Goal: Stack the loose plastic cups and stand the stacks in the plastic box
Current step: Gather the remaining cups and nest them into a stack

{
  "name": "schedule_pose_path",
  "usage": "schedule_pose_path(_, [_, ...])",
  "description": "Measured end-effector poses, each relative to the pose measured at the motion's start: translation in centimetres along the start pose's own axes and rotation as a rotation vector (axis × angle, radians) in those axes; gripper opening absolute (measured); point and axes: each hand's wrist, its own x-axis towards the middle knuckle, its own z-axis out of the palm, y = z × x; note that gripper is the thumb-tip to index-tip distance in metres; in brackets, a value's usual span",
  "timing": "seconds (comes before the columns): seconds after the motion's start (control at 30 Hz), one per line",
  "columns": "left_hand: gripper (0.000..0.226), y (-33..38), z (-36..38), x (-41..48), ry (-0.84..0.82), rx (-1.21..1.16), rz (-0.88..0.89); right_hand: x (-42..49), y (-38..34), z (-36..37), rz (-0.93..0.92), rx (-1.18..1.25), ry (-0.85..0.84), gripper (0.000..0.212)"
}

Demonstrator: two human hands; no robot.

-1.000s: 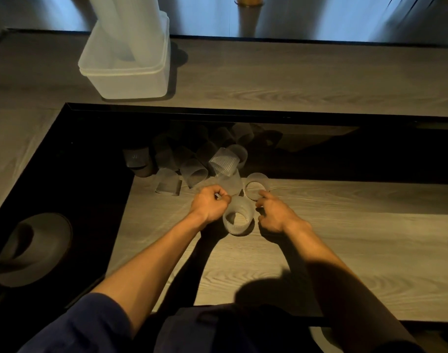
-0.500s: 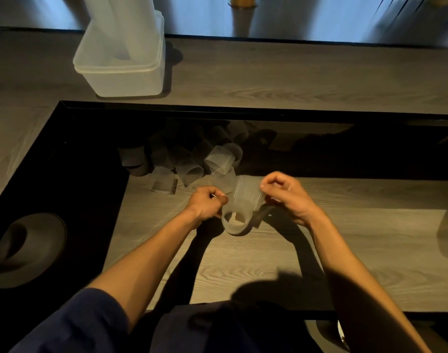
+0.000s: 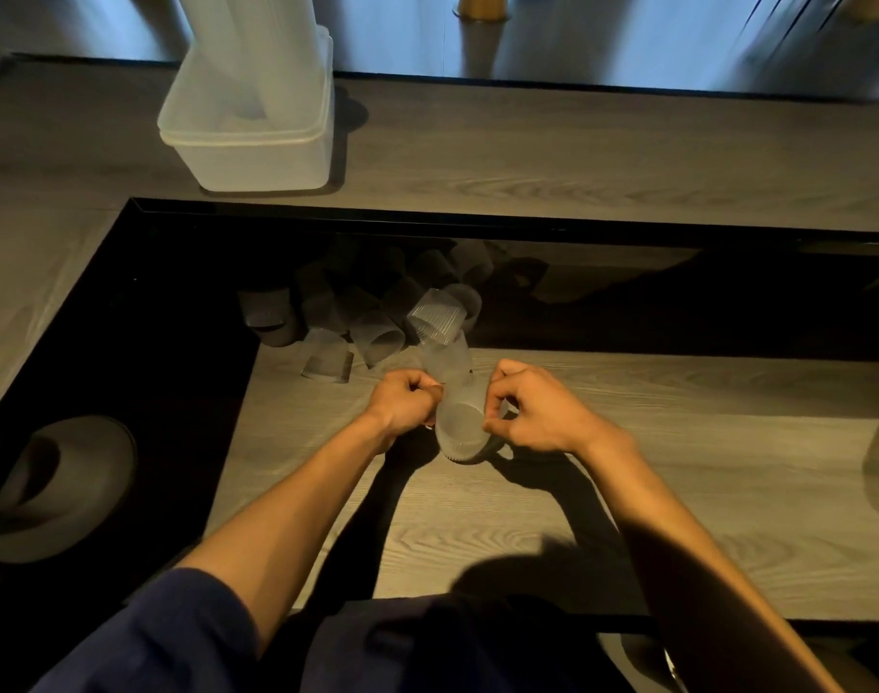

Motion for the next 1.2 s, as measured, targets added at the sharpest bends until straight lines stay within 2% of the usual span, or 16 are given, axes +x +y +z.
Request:
schedule_pose_path(0.13, [0.018,0.3,0.1,-0.3,0.005,-0.033,-0.014,0.2,-1.3,-0.3,-0.043,-0.142,-0.060,0.023])
schedule_pose_path(0.3, [0.025,0.8,-0.1,-0.8,-0.015,-0.021,-0.003,0.6,-2.4,0.4,-0.041,-0.232,-0.138,0.016])
schedule_pose_path(0.43, [0.036,0.8,-0.4,-1.1,-0.046,-0.042,-0.012,0.9,-2.9,0.9,-0.124,-0.344,-0.113,0.023])
schedule_pose_path(0.5, [0.041,0.7,-0.6,-1.1,-0.061,-0.050,-0.016,0.8,-3.4,1.0,-0.130,-0.416,-0.092,0.014])
schedule_pose_path(0.6, [0.048,0.4,-0.7,-1.0,-0.078,-0.060,-0.023,0.9,-3.4,2.0,-0.058,-0.475,-0.115,0.027])
schedule_pose_path(0.67, [0.041,0.2,-0.7,-0.9,-0.075,-0.065,-0.014,1.1,-3.2,2.2,-0.030,-0.414,-0.178,0.036])
schedule_pose_path(0.77, [0.017,0.0,-0.8,-0.9,-0.080,-0.032,0.037,1.7,-3.0,1.2,-0.031,-0.135,-0.204,0.027])
schedule_pose_path(0.87, [0.010,-0.3,-0.9,-0.7,-0.078,0.078,0.099,2.5,-2.5,0.8,-0.021,0.172,-0.049,0.017])
schedule_pose_path(0.93, [0.007,-0.2,-0.8,-0.7,-0.056,0.122,0.140,3.5,-2.0,0.9,0.030,0.232,0.115,0.017])
schedule_pose_path(1.03, [0.005,0.1,-1.1,-0.7,-0.035,0.252,0.215,5.3,-1.7,1.2,0.067,-0.012,0.239,0.019])
schedule_pose_path(1.2, [0.006,0.0,-1.8,-0.6,-0.025,0.379,0.265,7.5,-3.6,1.5,0.071,-0.363,0.165,0.051])
